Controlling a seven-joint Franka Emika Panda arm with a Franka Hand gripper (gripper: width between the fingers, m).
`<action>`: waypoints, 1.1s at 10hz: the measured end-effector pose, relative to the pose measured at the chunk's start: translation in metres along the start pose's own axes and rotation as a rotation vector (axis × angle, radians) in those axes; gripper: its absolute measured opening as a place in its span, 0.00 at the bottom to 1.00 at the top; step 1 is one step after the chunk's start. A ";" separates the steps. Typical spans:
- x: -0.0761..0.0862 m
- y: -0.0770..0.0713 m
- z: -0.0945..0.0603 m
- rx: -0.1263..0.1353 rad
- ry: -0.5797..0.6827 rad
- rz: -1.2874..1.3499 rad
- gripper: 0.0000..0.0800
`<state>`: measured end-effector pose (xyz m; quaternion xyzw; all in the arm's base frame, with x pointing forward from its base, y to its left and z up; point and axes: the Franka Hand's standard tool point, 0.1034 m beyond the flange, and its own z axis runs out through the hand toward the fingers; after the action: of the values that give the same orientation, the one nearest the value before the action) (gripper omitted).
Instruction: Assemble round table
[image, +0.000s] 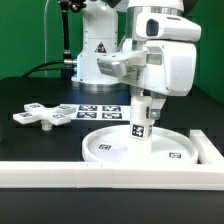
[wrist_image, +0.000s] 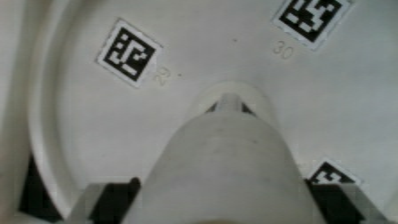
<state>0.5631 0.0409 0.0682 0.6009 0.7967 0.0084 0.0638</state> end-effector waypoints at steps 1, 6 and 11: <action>0.000 0.000 0.000 0.001 0.000 0.001 0.52; 0.001 -0.004 0.001 0.043 0.000 0.474 0.52; 0.000 -0.005 0.001 0.048 0.009 0.880 0.52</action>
Offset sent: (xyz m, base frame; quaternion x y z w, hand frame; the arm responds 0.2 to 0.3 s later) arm -0.0041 -0.0002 0.0035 0.0343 -0.0096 0.1116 0.9931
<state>0.5588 0.0396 0.0670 0.8844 0.4650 0.0189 0.0366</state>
